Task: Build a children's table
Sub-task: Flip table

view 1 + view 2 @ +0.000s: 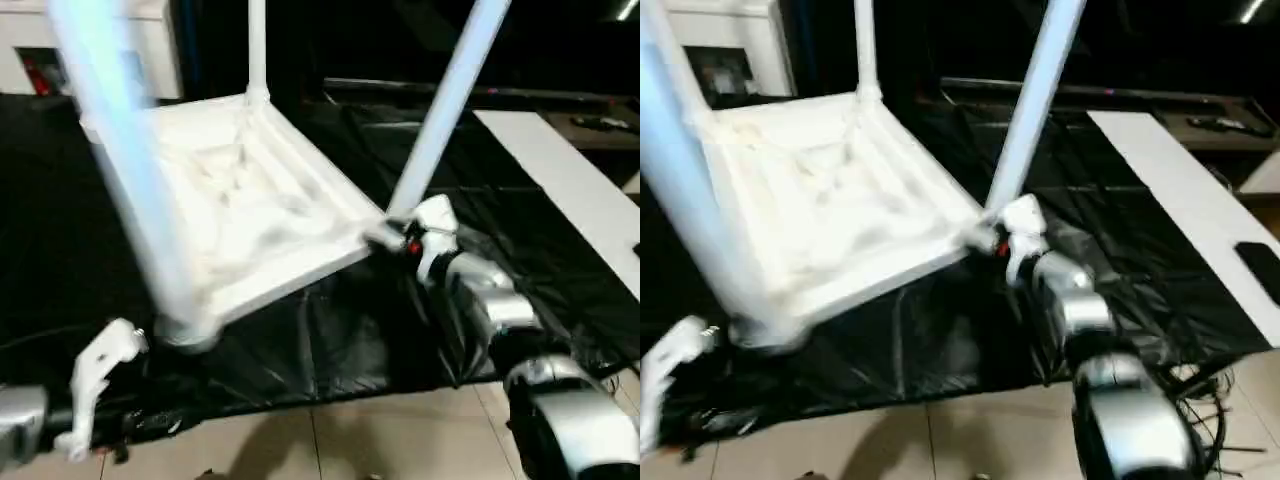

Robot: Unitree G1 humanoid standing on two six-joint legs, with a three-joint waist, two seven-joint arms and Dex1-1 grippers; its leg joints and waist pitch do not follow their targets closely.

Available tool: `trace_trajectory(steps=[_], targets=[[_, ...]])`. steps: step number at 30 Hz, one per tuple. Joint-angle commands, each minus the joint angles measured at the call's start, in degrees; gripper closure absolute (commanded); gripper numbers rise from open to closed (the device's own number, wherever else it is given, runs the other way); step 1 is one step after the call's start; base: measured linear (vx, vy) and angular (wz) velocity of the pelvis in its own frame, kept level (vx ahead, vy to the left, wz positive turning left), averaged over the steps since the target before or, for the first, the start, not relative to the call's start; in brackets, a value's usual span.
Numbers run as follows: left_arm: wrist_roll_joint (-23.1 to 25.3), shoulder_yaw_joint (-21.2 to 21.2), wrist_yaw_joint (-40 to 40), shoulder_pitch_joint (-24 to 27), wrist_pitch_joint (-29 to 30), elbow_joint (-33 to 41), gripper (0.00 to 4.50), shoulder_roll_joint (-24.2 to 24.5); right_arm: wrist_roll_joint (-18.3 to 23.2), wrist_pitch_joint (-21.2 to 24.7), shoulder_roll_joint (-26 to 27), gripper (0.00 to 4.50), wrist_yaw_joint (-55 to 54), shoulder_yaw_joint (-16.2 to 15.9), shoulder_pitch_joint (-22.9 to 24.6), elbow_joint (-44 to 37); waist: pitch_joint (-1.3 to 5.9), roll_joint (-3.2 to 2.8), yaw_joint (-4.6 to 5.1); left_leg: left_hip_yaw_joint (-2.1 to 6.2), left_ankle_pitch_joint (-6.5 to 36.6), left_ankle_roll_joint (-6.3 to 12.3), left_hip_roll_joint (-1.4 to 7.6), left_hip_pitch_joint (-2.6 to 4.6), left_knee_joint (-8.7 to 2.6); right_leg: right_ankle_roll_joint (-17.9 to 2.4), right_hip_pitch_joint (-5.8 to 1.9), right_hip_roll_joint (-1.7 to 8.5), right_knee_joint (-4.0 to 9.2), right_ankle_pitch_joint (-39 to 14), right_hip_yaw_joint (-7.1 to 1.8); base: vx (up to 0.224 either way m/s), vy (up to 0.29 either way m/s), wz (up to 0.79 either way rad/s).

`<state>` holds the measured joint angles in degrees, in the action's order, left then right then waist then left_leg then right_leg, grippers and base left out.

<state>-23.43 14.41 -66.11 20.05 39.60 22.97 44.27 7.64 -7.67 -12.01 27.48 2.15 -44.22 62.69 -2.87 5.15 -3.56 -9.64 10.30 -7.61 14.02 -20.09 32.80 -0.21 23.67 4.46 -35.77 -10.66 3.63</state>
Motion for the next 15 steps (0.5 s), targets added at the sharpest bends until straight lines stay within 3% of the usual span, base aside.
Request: trace_trajectory(steps=[1,2,3,5,6,8,11,12,13,15], targets=[[0.1,1.9,-0.2,-0.4,-1.6,0.9,1.97,0.1,-0.5,-1.4,-1.2,1.37,-4.0,1.5,-0.9,2.5,2.96,-1.49,0.38,-1.34,14.3,-0.08,-0.96,0.30,-3.52,-10.6,-2.13,1.26,3.59,-10.1,-2.11,0.000,0.000,0.00],[0.4,2.4,0.2,-0.7,-2.4,0.3,1.97,-0.1,-0.8,-1.7,-1.3,1.37,-4.7,1.4,-1.1,3.0,2.94,-1.16,0.32,-1.36,14.1,0.05,-1.05,0.12,-3.52,-10.3,-2.30,1.28,3.71,-10.4,-2.11,0.000,0.000,0.00],[0.4,2.4,0.2,-0.7,-2.4,0.3,1.97,-0.1,-0.8,-1.7,-1.3,1.37,-4.7,1.4,-1.1,3.0,2.91,-1.28,0.28,-1.32,14.2,0.08,-1.06,0.11,-3.51,-10.2,-2.26,1.32,3.71,-10.7,-2.14,0.000,0.000,0.00],[-1.0,4.0,3.2,-6.3,-7.8,-3.6,1.97,-3.5,-1.2,-2.5,-1.0,1.37,-2.9,1.0,-0.8,2.9,2.89,-0.55,0.42,-1.43,14.8,0.30,-1.12,0.01,-3.40,-9.6,-2.29,1.28,4.01,-12.5,-2.17,0.000,0.000,0.00],[-2.8,4.6,4.4,-9.7,-10.0,-5.3,1.97,-5.9,-1.3,-2.4,-0.6,1.37,-1.0,0.6,-0.3,2.0,3.03,-0.84,0.12,-1.49,14.5,0.29,-1.22,0.28,-3.28,-9.7,-2.20,1.33,3.97,-11.8,-2.28,0.000,0.000,0.00],[-6.2,4.7,6.0,-15.2,-10.8,-7.5,1.97,-9.8,-1.9,-2.2,-0.1,1.37,1.3,-0.6,1.5,0.1,3.11,-0.88,0.11,-1.28,13.3,0.01,-1.14,-0.25,-3.32,-10.4,-2.62,1.56,3.48,-10.1,-2.37,0.000,0.000,0.00],[-7.8,3.6,6.7,-18.8,-10.2,-9.0,1.80,-12.2,-2.6,-2.0,-0.2,1.37,-0.3,-1.2,3.7,-1.5,3.24,-0.84,0.35,-1.19,13.3,-0.83,-1.13,-0.27,-3.26,-9.7,-2.77,1.51,3.37,-11.2,-2.30,0.000,0.000,0.00],[-8.0,3.1,7.0,-20.3,-10.3,-9.8,1.64,-13.3,-2.7,-2.3,-0.2,1.37,-1.6,-1.1,4.7,-1.8,3.35,-0.74,0.21,-1.37,12.5,-0.91,-1.15,0.06,-3.09,-9.5,-2.62,1.41,3.49,-10.1,-2.39,0.000,0.000,0.00],[-8.2,2.7,7.0,-21.0,-10.1,-10.2,1.64,-13.8,-2.8,-2.4,-0.1,1.37,-2.5,-1.0,5.3,-2.1,3.46,-1.09,0.17,-1.36,12.1,-0.99,-1.18,0.19,-3.02,-9.9,-2.57,1.42,3.27,-8.8,-2.43,0.000,0.000,0.00],[-7.5,2.1,7.1,-21.9,-10.7,-11.0,1.36,-14.2,-3.0,-2.2,-0.1,1.37,-3.4,-1.0,6.1,-2.6,3.62,-0.75,0.25,-1.41,11.0,-0.43,-1.28,-0.07,-2.91,-10.7,-2.78,1.21,2.98,-5.8,-2.33,0.000,0.000,0.00]])
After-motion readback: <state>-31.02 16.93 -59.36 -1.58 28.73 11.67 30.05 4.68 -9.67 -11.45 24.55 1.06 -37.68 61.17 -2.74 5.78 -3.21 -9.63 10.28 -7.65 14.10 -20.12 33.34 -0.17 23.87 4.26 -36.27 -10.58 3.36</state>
